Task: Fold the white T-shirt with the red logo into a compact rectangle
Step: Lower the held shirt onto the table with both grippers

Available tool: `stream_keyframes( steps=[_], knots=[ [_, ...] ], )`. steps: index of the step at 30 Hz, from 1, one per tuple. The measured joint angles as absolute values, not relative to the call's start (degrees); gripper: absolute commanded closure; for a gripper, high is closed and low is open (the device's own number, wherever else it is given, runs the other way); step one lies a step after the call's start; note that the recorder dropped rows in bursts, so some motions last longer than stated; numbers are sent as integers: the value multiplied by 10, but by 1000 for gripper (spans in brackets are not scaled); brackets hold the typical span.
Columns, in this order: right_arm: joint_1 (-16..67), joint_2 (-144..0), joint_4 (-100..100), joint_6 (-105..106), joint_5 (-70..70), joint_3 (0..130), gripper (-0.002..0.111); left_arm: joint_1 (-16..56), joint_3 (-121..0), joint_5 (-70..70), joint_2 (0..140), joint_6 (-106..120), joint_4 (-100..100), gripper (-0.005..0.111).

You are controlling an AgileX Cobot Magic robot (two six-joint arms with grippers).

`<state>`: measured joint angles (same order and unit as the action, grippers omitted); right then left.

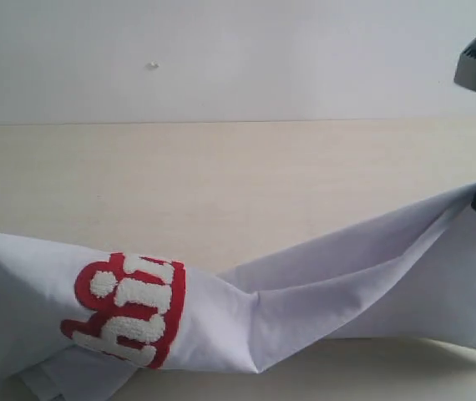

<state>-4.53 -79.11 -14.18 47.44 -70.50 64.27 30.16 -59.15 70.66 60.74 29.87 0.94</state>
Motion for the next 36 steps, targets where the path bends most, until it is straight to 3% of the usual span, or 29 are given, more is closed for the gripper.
stream_keyframes(
  steps=[8, 17, 26, 36],
  knots=[
    [-44, -908, -135, 487, -704, 732, 108, 299, -600, 682, 672, 289, 116, 107],
    [-63, -1043, -176, 495, -703, 808, 108, 208, -658, 557, 831, 289, 116, 107],
    [-116, -1131, -228, 509, -681, 876, 108, 63, -832, 504, 1004, 390, -103, 107],
    [-123, -1268, -179, 521, -610, 965, 108, 42, -893, 418, 1178, 476, -152, 107]
  ],
)
